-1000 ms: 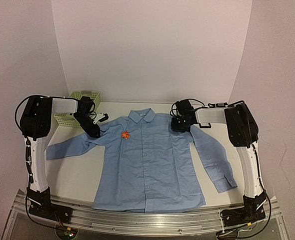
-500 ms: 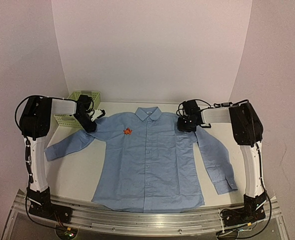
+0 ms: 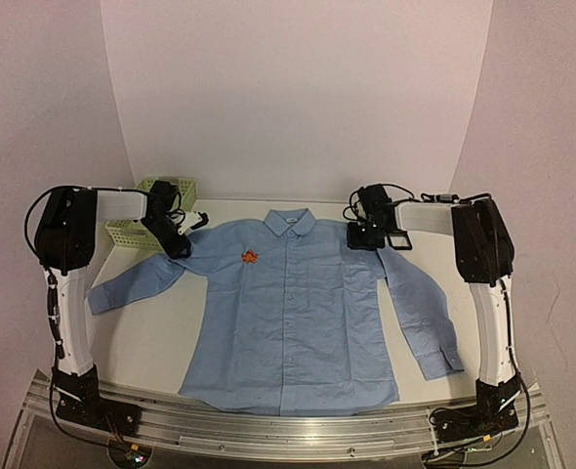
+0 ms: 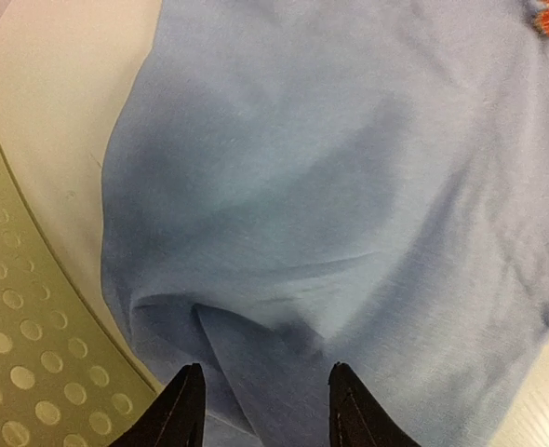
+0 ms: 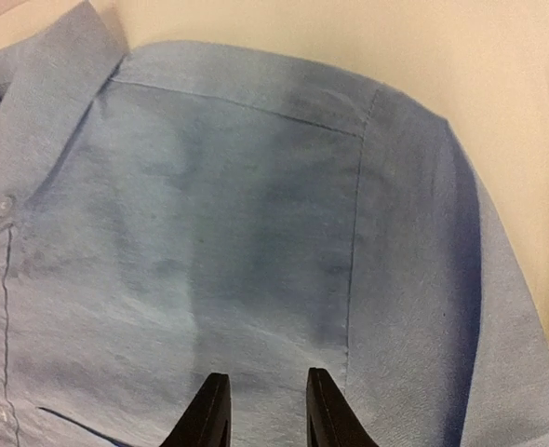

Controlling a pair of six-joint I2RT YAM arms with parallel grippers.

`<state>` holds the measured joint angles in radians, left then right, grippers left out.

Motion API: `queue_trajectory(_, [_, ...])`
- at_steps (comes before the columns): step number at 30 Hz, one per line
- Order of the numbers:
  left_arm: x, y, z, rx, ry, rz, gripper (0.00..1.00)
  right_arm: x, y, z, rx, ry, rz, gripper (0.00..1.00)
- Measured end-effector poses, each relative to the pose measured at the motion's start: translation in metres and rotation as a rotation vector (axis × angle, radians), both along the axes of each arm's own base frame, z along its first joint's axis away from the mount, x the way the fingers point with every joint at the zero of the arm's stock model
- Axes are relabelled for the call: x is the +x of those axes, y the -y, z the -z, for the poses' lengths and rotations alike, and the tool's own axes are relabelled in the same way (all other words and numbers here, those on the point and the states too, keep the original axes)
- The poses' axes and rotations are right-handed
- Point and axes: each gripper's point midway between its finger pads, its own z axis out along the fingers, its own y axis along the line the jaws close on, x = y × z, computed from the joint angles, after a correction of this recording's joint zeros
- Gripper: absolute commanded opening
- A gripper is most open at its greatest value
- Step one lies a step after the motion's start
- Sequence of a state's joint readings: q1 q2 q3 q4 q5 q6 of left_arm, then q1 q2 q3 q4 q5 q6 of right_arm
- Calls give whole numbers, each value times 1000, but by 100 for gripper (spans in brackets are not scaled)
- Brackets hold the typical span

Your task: Pin the brooch onto the clothing

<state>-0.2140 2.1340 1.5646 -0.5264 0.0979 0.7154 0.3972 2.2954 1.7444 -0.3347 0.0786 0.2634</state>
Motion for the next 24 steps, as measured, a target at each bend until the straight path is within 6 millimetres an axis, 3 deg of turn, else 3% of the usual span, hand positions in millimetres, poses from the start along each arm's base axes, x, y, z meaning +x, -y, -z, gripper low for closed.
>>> queue_trajectory(4, [-12, 16, -37, -48, 25, 82, 45, -4, -7, -20, 20, 22, -18, 30])
queue_trajectory(7, [-26, 19, -74, -74, 71, 117, 46, -24, -16, -37, 33, 27, -40, 30])
queue_trajectory(11, [-74, -7, -93, -70, 72, 102, 46, -68, -31, -50, 64, -6, -70, 30])
queue_trajectory(14, [-105, -47, -78, -29, 28, 25, 45, -97, -41, -44, 78, -51, -84, 30])
queue_trajectory(18, [-131, -104, -34, 57, -64, -117, 45, -131, -45, -17, 75, -143, -87, 29])
queue_trajectory(24, [-133, -153, 3, 170, -82, -244, 45, -164, -24, 23, 40, -258, -33, 29])
